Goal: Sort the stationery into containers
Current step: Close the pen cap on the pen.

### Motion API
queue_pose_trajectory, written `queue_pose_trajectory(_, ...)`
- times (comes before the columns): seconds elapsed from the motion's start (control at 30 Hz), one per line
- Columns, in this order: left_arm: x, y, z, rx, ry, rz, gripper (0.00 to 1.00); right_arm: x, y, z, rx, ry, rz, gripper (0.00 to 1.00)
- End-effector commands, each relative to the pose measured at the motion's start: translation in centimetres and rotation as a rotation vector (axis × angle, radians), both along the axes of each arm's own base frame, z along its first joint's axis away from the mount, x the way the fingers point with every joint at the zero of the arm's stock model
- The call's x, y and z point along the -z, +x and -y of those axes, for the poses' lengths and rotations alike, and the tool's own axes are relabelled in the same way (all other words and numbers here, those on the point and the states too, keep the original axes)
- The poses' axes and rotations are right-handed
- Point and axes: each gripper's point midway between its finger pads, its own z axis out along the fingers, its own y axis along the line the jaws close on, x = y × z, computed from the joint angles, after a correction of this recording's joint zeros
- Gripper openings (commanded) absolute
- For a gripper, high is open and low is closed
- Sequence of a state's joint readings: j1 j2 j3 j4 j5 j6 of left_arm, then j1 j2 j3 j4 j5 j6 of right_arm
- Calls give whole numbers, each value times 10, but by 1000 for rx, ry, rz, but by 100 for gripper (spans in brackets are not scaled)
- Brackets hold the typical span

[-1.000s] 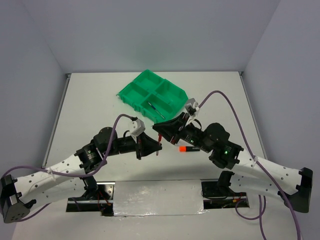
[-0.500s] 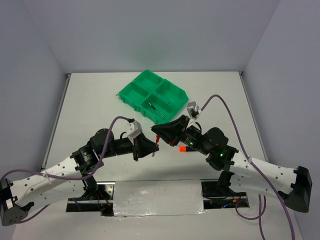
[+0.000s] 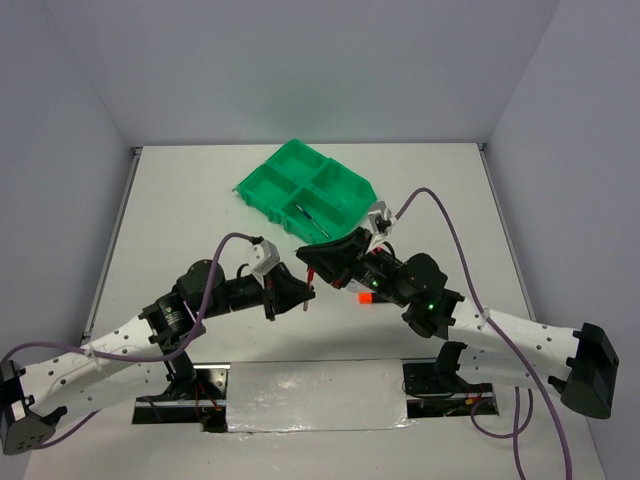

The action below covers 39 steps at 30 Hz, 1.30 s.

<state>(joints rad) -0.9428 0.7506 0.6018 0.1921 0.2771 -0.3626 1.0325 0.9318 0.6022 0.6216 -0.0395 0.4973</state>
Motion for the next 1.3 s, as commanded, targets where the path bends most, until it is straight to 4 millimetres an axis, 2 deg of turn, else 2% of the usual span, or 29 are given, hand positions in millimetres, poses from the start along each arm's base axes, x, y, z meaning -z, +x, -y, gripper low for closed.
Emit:
queue_pose_trajectory(0.0, -126, -2, -14, -36, -323, 303, 0, 94, -9, -18, -84, -248, -146, 0)
queue_pose_trajectory(0.07, -132, -2, -18, -47, -335, 318, 0, 111, -10, -20, -93, -280, -163, 0)
queue_pose_trajectory(0.13, -131, 1, -17, -52, -315, 312, 0, 118, -13, -22, -115, -303, -153, 0)
queue_pose_trajectory(0.17, -139, 2, -19, -57, -319, 319, 0, 124, -13, -21, -114, -317, -161, 0)
queue_pose_trajectory(0.37, -149, 7, -24, -75, -321, 324, 0, 148, -19, -24, -161, -413, -153, 0)
queue_pose_trajectory(0.5, -159, 4, -35, -83, -371, 358, 0, 167, -25, -27, -194, -407, -211, 0)
queue_pose_trajectory(0.63, -161, 7, -37, -103, -363, 363, 0, 180, -30, -28, -212, -394, -253, 0)
queue_pose_trajectory(0.7, -150, 14, -31, -106, -325, 341, 0, 170, -30, -28, -216, -363, -251, 1)
queue_pose_trajectory(0.73, -148, 16, -27, -101, -309, 332, 0, 158, -30, -30, -220, -341, -234, 5)
queue_pose_trajectory(0.77, -141, 15, -23, -79, -291, 321, 0, 153, -30, -29, -215, -341, -234, 13)
queue_pose_trajectory(0.8, -131, 19, -16, -72, -265, 303, 0, 139, -26, -28, -197, -317, -214, 22)
queue_pose_trajectory(0.83, -119, 20, -12, -59, -243, 286, 0, 107, -24, -26, -182, -258, -167, 27)
queue_pose_trajectory(0.9, -102, 19, -4, -23, -213, 262, 0, 83, -17, -20, -130, -243, -134, 41)
queue_pose_trajectory(0.93, -88, 20, -1, -15, -189, 243, 0, 47, -14, -16, -105, -191, -86, 44)
queue_pose_trajectory(1.0, -70, 24, 3, -14, -155, 216, 0, 31, -6, -9, -56, -208, -59, 53)
queue_pose_trajectory(1.03, -58, 23, 5, -1, -137, 207, 0, 11, 1, -5, -26, -204, -32, 54)
queue_pose_trajectory(1.07, -46, 25, 7, -3, -116, 188, 0, 3, 4, -3, -13, -201, -18, 58)
queue_pose_trajectory(1.1, -42, 27, 7, -12, -110, 179, 0, -16, 7, 1, 2, -178, 2, 61)
queue_pose_trajectory(1.13, -37, 31, 7, -31, -101, 169, 0, -22, 9, 4, 15, -174, 11, 66)
queue_pose_trajectory(1.17, -31, 34, 7, -45, -86, 154, 0, -30, 13, 12, 34, -164, 26, 80)
queue_pose_trajectory(1.23, -28, 48, 4, -124, -77, 129, 0, -47, 16, 22, 59, -142, 46, 84)
queue_pose_trajectory(1.27, -21, 57, 3, -168, -56, 101, 0, -54, 19, 35, 94, -135, 53, 86)
